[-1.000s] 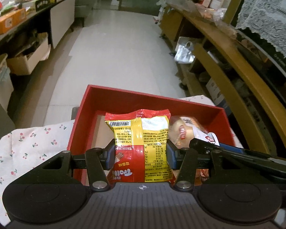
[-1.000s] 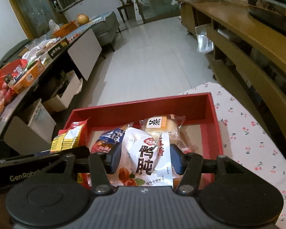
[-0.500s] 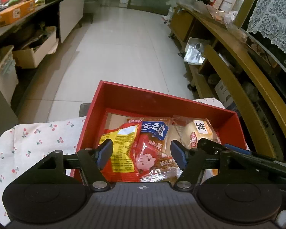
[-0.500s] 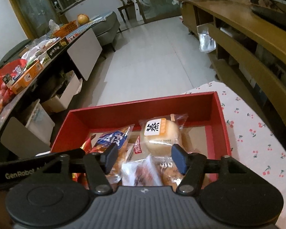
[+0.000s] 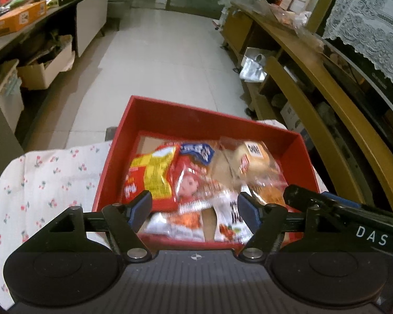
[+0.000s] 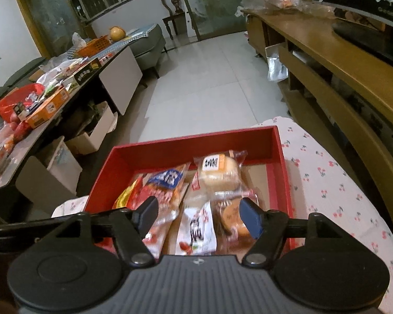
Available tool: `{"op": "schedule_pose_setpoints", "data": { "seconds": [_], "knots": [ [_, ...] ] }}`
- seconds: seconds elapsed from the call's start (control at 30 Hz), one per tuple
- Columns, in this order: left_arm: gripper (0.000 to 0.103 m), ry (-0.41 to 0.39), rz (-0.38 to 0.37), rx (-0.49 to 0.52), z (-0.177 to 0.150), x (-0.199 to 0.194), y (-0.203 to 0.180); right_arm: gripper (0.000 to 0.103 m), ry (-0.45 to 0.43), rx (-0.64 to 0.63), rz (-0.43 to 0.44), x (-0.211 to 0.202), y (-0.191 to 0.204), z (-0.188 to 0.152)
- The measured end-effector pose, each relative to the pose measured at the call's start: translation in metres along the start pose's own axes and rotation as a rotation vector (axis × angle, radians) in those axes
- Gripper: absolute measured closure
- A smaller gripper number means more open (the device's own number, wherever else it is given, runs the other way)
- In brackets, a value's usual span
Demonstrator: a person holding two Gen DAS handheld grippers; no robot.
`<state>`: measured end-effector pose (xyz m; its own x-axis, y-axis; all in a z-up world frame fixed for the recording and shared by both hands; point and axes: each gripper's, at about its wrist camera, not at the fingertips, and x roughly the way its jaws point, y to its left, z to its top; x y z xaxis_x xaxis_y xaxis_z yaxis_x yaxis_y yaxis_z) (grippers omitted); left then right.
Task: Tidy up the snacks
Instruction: 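Withdraw both tools from the box toward the sausage pack and blue bag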
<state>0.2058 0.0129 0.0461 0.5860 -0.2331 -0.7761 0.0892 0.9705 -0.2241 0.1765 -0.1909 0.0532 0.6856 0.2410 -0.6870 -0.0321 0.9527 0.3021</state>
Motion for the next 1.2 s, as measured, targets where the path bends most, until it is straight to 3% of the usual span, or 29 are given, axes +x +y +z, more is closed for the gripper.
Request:
{"op": "schedule_pose_setpoints", "data": {
  "seconds": [0.47, 1.2],
  "knots": [
    [0.023, 0.005, -0.039, -0.004, -0.029, -0.026, 0.003, 0.021, 0.007, -0.024, 0.009, -0.035, 0.001, -0.032],
    [0.022, 0.057, -0.005, -0.063, -0.054, -0.038, 0.040, 0.021, 0.109, -0.074, 0.026, -0.036, 0.017, -0.069]
  ]
}}
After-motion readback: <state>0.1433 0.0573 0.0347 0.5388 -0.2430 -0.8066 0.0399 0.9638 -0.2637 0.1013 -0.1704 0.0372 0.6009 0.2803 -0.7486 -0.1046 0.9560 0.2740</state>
